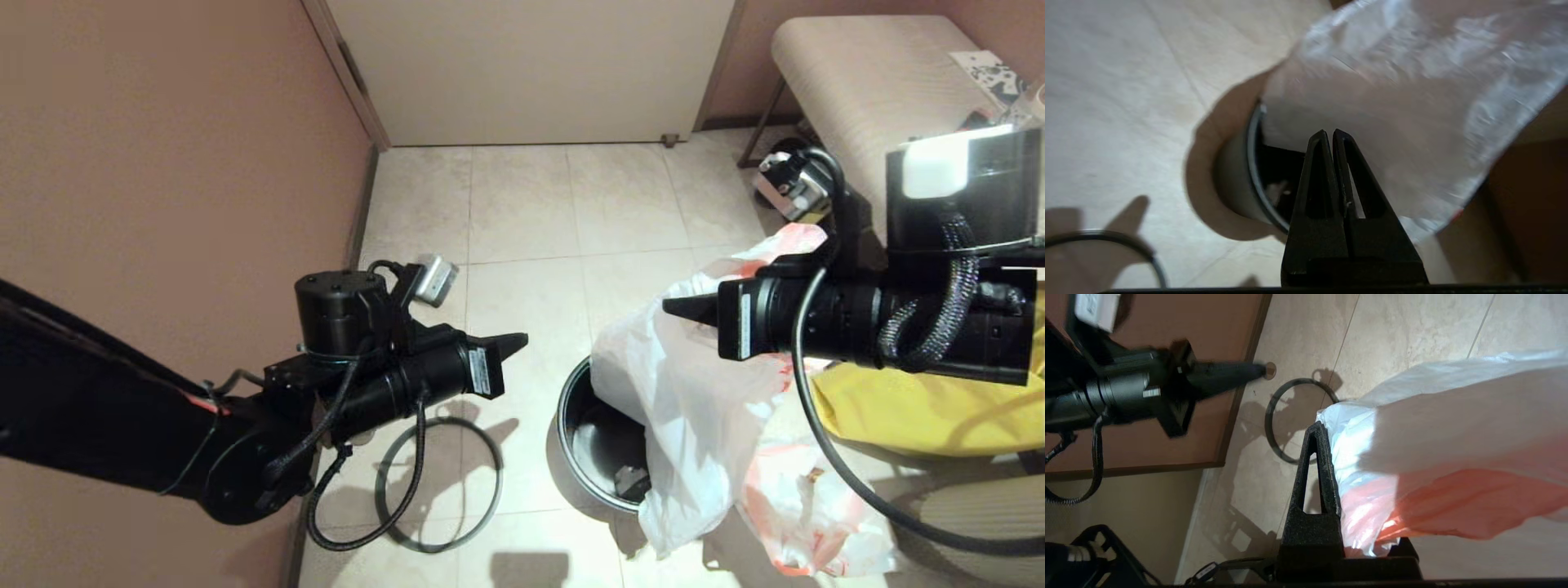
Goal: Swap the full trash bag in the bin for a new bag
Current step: Put the new garbage bag on the trash can
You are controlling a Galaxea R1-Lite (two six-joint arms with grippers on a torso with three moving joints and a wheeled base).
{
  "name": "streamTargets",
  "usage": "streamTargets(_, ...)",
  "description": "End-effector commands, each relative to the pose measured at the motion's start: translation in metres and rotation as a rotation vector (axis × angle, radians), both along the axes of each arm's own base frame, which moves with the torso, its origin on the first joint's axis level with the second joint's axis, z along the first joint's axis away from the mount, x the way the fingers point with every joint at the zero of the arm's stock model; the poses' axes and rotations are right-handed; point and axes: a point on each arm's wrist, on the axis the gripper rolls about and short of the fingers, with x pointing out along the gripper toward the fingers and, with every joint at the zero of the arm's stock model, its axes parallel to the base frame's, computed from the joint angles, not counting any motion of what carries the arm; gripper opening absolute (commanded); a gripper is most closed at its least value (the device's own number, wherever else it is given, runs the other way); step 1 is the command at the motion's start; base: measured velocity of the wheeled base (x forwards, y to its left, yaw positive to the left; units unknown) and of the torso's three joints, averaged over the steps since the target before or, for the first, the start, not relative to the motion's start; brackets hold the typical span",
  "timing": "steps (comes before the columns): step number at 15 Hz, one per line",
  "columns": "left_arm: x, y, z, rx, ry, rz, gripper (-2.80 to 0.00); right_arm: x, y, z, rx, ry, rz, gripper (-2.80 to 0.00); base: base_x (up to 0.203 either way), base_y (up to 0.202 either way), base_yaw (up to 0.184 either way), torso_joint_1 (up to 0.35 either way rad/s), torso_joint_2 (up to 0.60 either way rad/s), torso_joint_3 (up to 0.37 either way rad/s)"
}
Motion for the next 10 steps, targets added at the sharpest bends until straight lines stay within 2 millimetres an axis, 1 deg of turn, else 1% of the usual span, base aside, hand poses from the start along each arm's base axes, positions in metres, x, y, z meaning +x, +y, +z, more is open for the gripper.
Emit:
streamTargets(1, 0.006, 0.0, -0.023, -0.058, 0.084, -0.105, -2.8, 0.023, 0.016, -0.008, 0.002, -0.008, 0.009, -2.8, 0.0, 0.0, 0.0, 0.0, 0.0, 0.0)
streamTargets(4, 0.01, 0.012, -0.063, -0.166, 0.132, -0.343, -2.8, 0.051, 0.036, -0.008, 0.055, -0.091, 0.001, -2.8, 0.0, 0.0, 0.0, 0.0, 0.0, 0.0)
streamTargets(6, 0.005, 0.026, -0.084, -0.218, 0.139, -0.546, -2.8, 0.06, 0.05, -0.003, 0.071, -0.126, -0.026, -2.8, 0.0, 0.0, 0.0, 0.0, 0.0, 0.0)
streamTargets(7, 0.002, 0.029, -0.09, -0.234, 0.19, -0.635, -2.8, 0.062, 0.057, -0.003, 0.07, -0.132, -0.037, -2.8, 0.0, 0.0, 0.0, 0.0, 0.0, 0.0)
streamTargets(8, 0.0, 0.026, -0.099, -0.237, 0.242, -0.675, -2.8, 0.064, 0.062, -0.006, 0.066, -0.131, -0.046, -2.8, 0.0, 0.0, 0.0, 0.0, 0.0, 0.0)
streamTargets(9, -0.002, 0.014, -0.107, -0.234, 0.268, -0.698, -2.8, 0.064, 0.065, -0.007, 0.066, -0.131, -0.045, -2.8, 0.0, 0.0, 0.0, 0.0, 0.0, 0.0)
streamTargets(10, 0.0, 0.005, -0.106, -0.234, 0.258, -0.715, -2.8, 0.067, 0.065, -0.009, 0.067, -0.124, -0.05, -2.8, 0.0, 0.0, 0.0, 0.0, 0.0, 0.0)
